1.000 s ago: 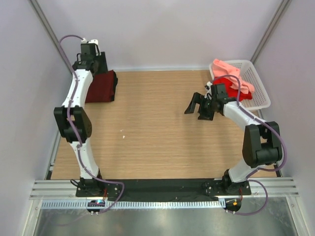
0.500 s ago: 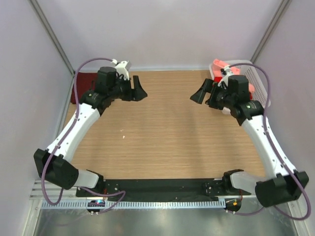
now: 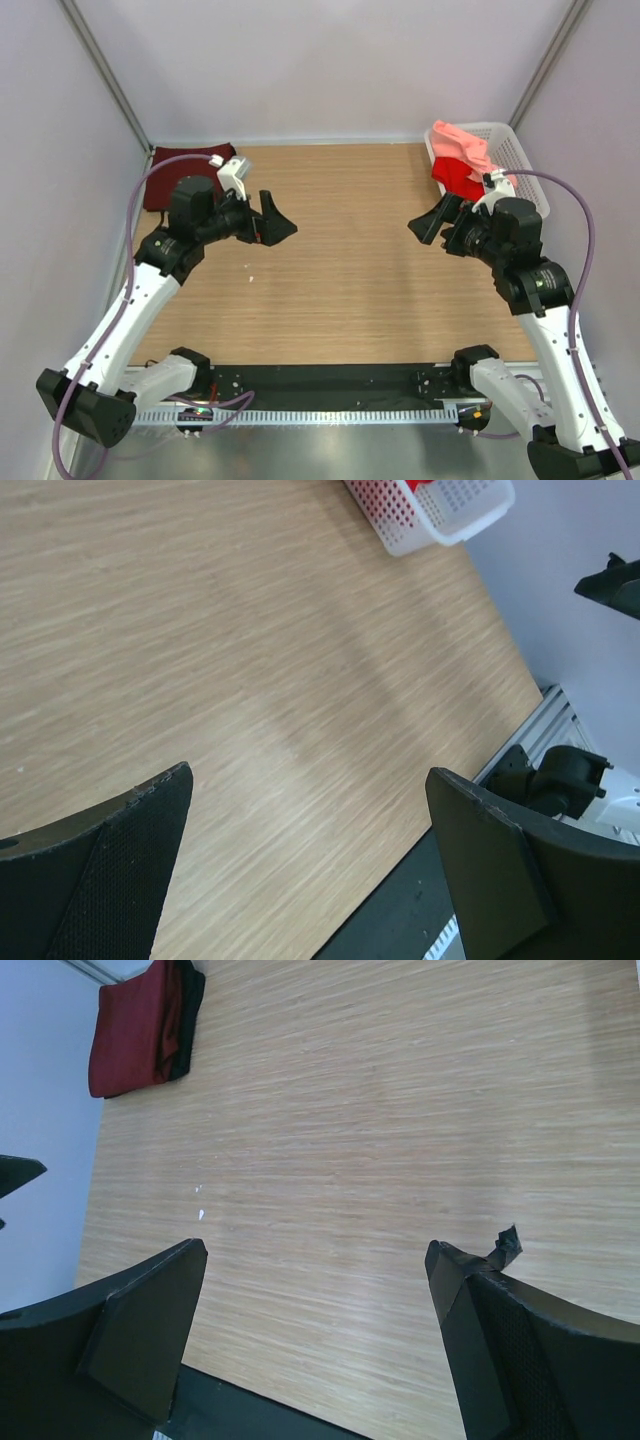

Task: Fold and stack the t-shirts
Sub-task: Neatly place the folded tshirt to the corner

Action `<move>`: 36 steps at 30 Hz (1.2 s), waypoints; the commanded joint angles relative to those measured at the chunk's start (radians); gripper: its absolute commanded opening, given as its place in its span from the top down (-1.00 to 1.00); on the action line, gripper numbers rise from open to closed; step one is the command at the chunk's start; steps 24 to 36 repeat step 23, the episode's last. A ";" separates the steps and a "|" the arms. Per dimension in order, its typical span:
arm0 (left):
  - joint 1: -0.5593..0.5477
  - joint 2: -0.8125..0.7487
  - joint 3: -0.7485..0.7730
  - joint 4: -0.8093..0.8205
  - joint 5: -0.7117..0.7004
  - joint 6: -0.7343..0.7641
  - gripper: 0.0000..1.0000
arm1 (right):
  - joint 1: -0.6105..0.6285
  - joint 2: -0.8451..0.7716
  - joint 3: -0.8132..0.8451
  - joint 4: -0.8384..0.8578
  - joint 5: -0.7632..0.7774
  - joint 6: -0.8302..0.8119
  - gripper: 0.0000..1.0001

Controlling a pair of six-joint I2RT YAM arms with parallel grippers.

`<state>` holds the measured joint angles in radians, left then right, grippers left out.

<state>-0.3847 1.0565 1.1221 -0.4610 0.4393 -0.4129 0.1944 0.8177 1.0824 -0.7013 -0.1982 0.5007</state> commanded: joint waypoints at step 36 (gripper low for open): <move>0.003 -0.063 -0.012 0.027 0.061 -0.032 -0.99 | 0.000 -0.080 0.002 0.019 0.036 0.007 -1.00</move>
